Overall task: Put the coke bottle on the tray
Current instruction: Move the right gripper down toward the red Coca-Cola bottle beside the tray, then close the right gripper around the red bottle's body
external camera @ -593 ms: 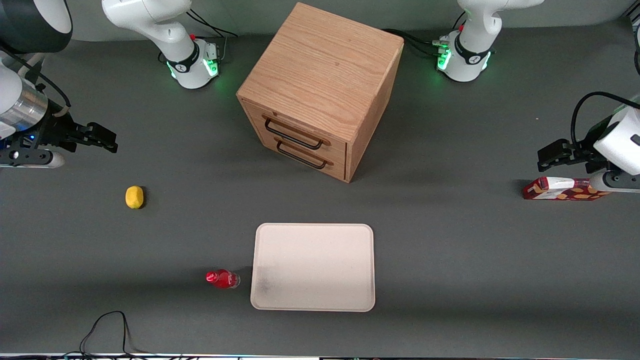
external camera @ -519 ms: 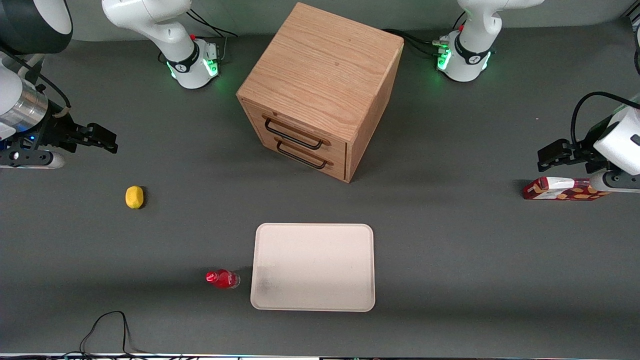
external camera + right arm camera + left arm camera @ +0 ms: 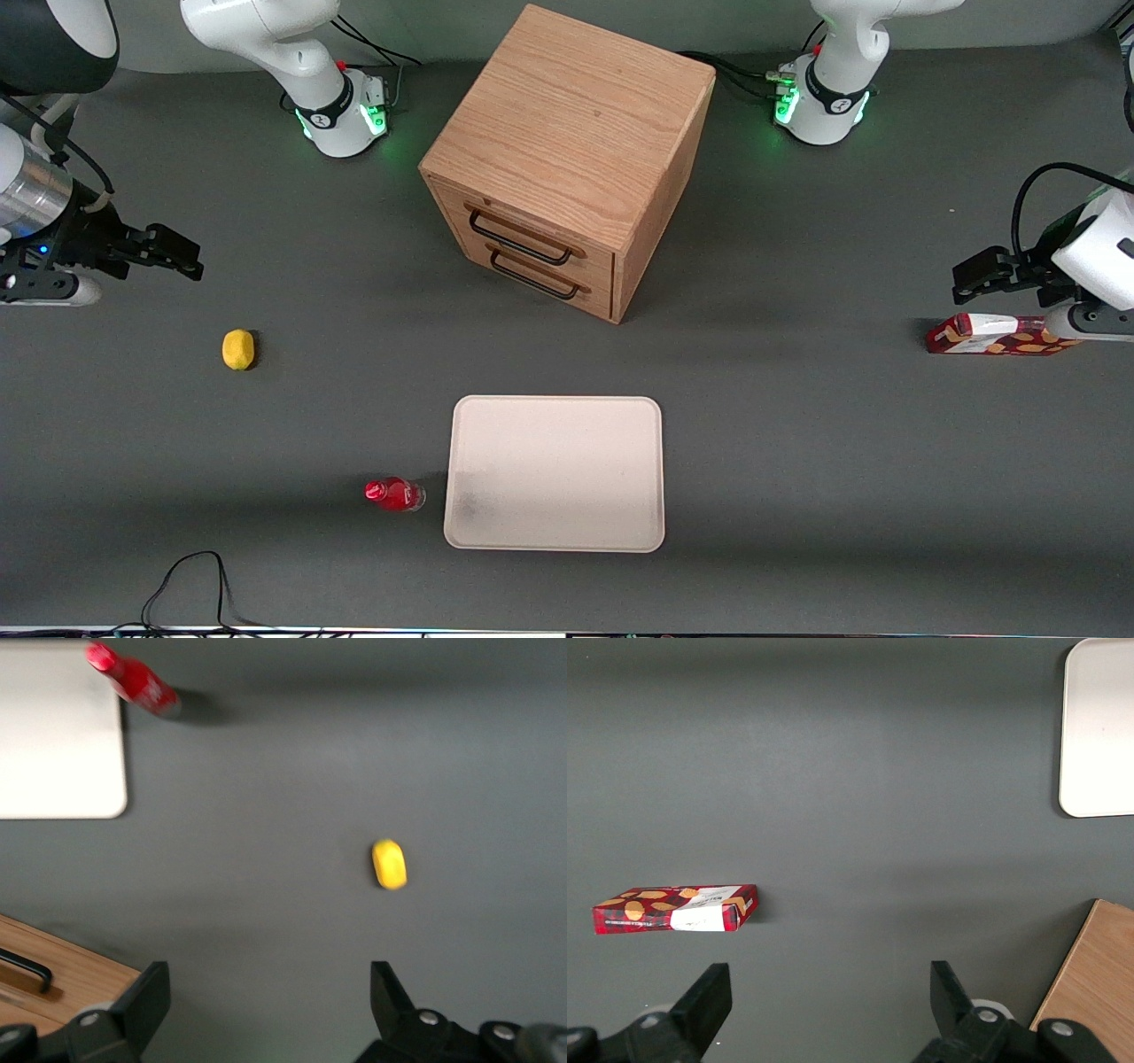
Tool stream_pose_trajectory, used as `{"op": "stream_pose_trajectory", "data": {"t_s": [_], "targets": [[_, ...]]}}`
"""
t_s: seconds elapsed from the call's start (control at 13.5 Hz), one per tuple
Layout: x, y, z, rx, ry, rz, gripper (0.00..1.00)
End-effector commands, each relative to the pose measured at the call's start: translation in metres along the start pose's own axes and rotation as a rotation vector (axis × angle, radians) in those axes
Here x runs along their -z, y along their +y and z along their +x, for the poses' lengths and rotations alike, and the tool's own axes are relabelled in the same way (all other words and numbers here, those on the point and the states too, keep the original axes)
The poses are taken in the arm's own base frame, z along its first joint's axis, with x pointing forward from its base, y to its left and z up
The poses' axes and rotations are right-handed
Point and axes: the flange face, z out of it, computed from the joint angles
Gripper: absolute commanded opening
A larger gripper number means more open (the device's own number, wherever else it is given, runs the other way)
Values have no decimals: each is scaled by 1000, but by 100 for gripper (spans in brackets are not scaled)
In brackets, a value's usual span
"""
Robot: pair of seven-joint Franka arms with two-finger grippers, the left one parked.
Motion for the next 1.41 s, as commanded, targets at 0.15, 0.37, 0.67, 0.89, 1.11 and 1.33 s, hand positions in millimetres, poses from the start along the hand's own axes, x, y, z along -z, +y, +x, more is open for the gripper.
{"op": "stream_pose_trajectory", "data": {"t_s": [0.15, 0.37, 0.67, 0.89, 1.11, 1.33], "targets": [[-16, -52, 96, 52, 67, 33, 100], [-63, -88, 141, 66, 88, 10, 100], [-145, -112, 179, 26, 128, 18, 100], [-186, -132, 194, 60, 181, 48, 100], [-224, -153, 200, 70, 201, 84, 100], [-254, -168, 200, 80, 187, 97, 100]]}}
